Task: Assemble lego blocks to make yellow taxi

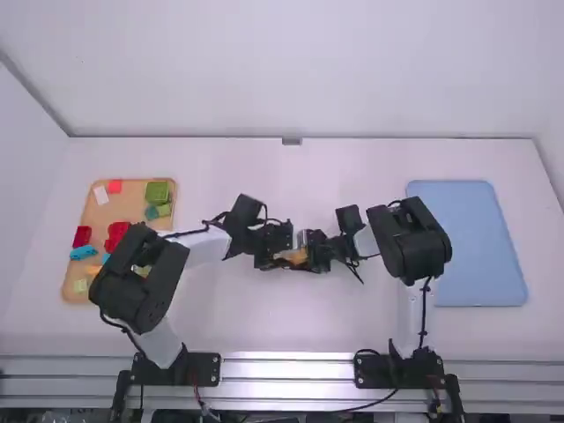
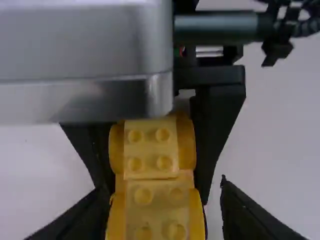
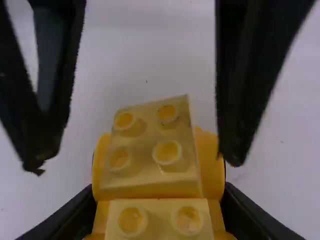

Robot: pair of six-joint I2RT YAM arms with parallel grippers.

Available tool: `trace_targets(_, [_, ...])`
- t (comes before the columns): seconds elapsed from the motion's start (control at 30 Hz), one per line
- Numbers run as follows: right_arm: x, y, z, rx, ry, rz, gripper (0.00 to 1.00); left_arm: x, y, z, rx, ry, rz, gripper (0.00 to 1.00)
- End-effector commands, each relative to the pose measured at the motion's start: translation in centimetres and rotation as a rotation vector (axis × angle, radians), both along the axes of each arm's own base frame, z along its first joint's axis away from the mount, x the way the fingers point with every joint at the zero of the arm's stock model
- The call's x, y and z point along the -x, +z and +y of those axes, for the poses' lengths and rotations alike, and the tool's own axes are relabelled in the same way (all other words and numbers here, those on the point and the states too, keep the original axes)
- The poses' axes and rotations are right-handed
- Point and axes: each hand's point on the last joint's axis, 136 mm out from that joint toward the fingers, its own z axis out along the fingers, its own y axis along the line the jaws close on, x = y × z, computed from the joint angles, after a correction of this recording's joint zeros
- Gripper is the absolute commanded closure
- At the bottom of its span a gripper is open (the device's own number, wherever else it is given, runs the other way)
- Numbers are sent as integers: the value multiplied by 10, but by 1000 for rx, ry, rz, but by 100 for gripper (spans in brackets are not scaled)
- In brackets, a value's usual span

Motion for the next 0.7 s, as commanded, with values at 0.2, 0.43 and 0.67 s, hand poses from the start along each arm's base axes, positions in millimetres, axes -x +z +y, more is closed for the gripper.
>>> trace_targets(0.2, [3, -4, 1, 1, 5, 16, 47, -3, 28, 7, 37, 13, -13, 49])
trace_targets(0.43, [3, -4, 1, 0, 5, 16, 46, 3, 34, 11, 29, 17, -8, 75])
trace_targets(0.67, [3, -4, 1, -1, 7, 15, 47, -7, 3, 14, 6, 108, 37, 98])
